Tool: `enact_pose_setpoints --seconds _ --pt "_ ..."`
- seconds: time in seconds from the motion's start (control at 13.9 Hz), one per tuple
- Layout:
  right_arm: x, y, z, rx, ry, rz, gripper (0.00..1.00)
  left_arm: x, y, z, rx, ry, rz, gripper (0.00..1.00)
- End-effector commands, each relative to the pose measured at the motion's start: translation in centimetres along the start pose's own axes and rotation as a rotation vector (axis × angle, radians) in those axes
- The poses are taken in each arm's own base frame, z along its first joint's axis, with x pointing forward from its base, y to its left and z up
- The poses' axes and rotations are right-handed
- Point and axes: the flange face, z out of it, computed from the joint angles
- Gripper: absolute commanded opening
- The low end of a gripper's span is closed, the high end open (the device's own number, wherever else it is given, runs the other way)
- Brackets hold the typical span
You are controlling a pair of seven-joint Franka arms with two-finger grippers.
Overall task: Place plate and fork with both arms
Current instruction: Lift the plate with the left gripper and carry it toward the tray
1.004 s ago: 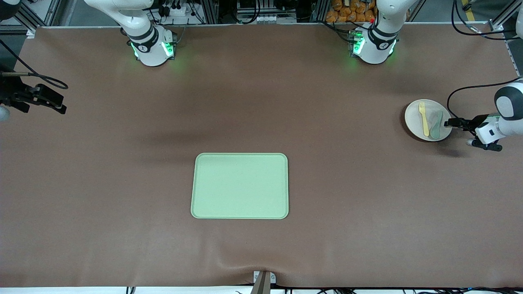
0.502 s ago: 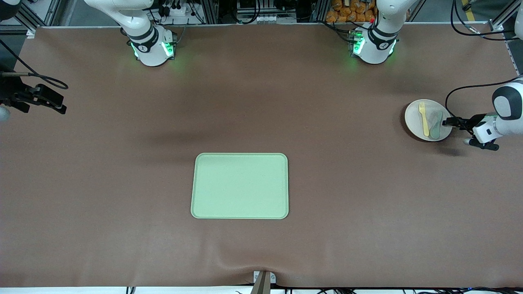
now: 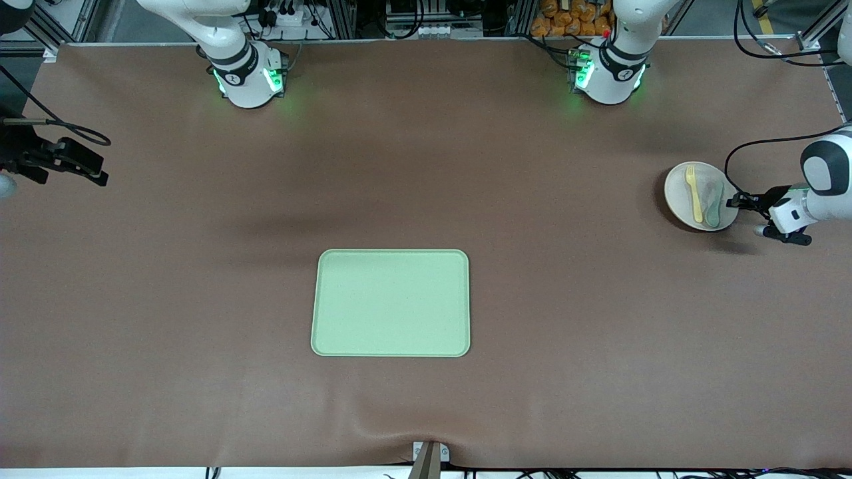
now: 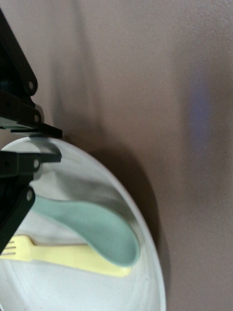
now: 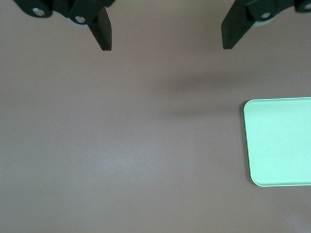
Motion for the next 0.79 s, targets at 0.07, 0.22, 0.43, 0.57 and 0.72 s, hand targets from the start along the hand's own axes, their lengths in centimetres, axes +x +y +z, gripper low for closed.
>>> enact_pose_setpoints --seconds 0.07,0.22,0.43,0.57,0.72 --pt "-0.1 0.6 0.1 -0.017 -0.005 -0.004 1.00 0.3 0.2 -0.3 0.030 0.010 0.038 0.00" --pt "-0.1 0.7 0.1 -0.015 -0.005 -0.003 1.00 0.8 0.6 -1.3 0.042 0.021 0.054 0.00" --pt "-0.1 0.8 0.2 -0.017 -0.007 -0.004 1.00 2.4 2.0 -4.5 0.045 0.077 0.065 0.00" --pt "-0.1 0.9 0.2 -0.017 -0.007 -0.003 1.00 3.3 2.9 -6.9 -0.035 0.124 0.029 0.00" --pt "-0.2 0.9 0.1 -0.017 -0.005 -0.003 1.00 4.4 4.0 -9.0 -0.082 0.159 0.018 0.00"
